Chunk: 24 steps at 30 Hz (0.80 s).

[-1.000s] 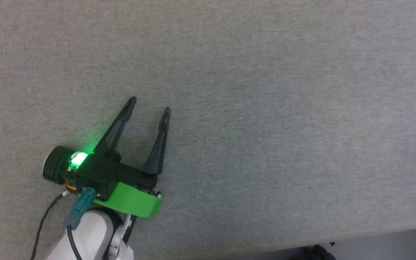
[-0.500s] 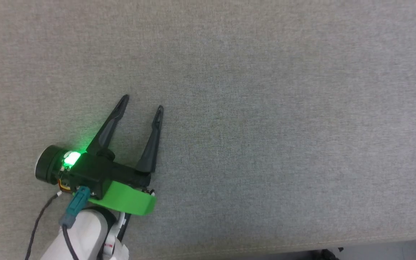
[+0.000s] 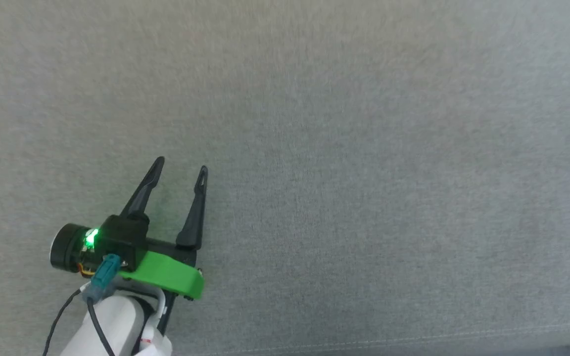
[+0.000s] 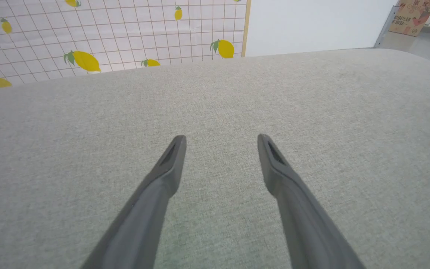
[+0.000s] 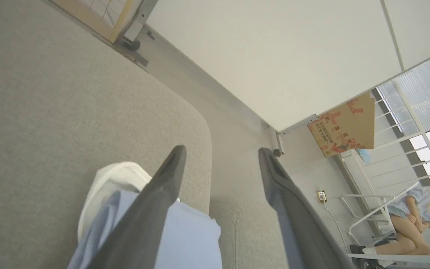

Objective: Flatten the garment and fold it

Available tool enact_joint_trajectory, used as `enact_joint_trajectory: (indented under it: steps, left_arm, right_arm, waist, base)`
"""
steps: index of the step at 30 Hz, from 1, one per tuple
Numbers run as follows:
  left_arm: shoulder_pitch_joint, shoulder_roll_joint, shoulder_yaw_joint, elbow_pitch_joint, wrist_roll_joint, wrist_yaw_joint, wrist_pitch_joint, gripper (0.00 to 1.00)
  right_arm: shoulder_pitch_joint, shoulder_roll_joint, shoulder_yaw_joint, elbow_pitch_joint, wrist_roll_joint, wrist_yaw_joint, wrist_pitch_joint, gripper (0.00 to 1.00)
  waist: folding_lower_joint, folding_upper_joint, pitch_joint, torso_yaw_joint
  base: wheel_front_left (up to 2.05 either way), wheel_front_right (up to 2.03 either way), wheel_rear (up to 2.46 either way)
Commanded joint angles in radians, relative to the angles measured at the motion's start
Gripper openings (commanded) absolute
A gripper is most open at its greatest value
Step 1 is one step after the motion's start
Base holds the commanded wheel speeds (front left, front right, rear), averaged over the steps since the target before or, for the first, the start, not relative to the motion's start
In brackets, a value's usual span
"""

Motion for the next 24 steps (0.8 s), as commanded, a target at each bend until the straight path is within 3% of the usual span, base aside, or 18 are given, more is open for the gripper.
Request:
enact_joint_trajectory:
  steps: [1, 11, 16, 24]
  left_arm:
    - [0.011, 0.005, 0.008, 0.007, -0.008, 0.006, 0.0, 1.0]
    - [0.045, 0.035, 0.057, 0.015, -0.025, 0.052, 0.015, 1.0]
    - [0.07, 0.056, 0.066, 0.015, -0.019, 0.069, 0.021, 1.0]
    - [0.096, 0.067, 0.054, 0.02, -0.009, 0.082, 0.032, 1.0]
  right_arm:
    - [-0.011, 0.031, 0.012, -0.032, 0.034, -0.002, -0.016, 1.0]
    - [0.109, 0.212, -0.039, -0.289, 0.18, -0.002, -0.094, 1.0]
    - [0.243, 0.326, -0.097, -0.374, 0.182, -0.002, -0.101, 1.0]
    - [0.464, 0.562, -0.208, -0.509, 0.105, -0.002, -0.112, 1.0]
  waist:
    - [0.0001, -0.0001, -0.137, 0.021]
    - [0.0001, -0.0001, -0.259, 0.081]
    - [0.0001, -0.0001, -0.289, 0.102]
    - [0.0001, -0.0001, -0.309, 0.126]
  base:
    - [0.0, 0.0, 0.0]
    - [0.0, 0.0, 0.0]
    - [0.0, 0.0, 0.0]
    - [0.0, 0.0, 0.0]
